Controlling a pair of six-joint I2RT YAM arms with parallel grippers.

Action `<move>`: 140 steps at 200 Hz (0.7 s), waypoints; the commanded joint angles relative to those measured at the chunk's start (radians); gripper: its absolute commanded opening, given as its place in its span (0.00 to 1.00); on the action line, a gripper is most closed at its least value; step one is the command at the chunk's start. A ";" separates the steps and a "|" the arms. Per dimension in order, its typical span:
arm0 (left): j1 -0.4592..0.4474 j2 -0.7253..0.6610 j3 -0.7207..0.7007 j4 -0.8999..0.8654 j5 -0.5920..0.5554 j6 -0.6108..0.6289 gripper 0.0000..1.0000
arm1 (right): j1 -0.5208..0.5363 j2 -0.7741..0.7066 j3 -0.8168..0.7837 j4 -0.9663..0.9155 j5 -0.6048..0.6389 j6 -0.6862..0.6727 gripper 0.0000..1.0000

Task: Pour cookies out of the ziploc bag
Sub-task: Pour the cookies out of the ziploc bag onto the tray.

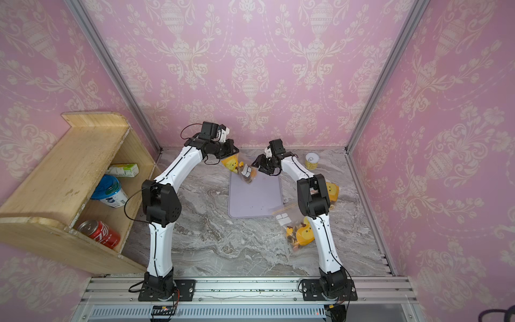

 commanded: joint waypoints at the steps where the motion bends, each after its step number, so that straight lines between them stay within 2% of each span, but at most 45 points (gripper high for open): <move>1: -0.018 0.022 0.063 -0.032 0.019 0.019 0.00 | -0.005 -0.071 -0.036 0.029 0.009 -0.009 0.56; 73: -0.052 0.090 0.198 -0.111 0.003 0.025 0.00 | -0.013 -0.116 -0.102 0.046 0.015 -0.001 0.51; 113: -0.072 0.125 0.297 -0.206 -0.041 0.051 0.00 | -0.016 -0.125 -0.119 0.054 0.014 0.001 0.50; 140: -0.109 0.164 0.420 -0.318 -0.117 0.124 0.00 | -0.019 -0.140 -0.145 0.071 0.015 0.007 0.50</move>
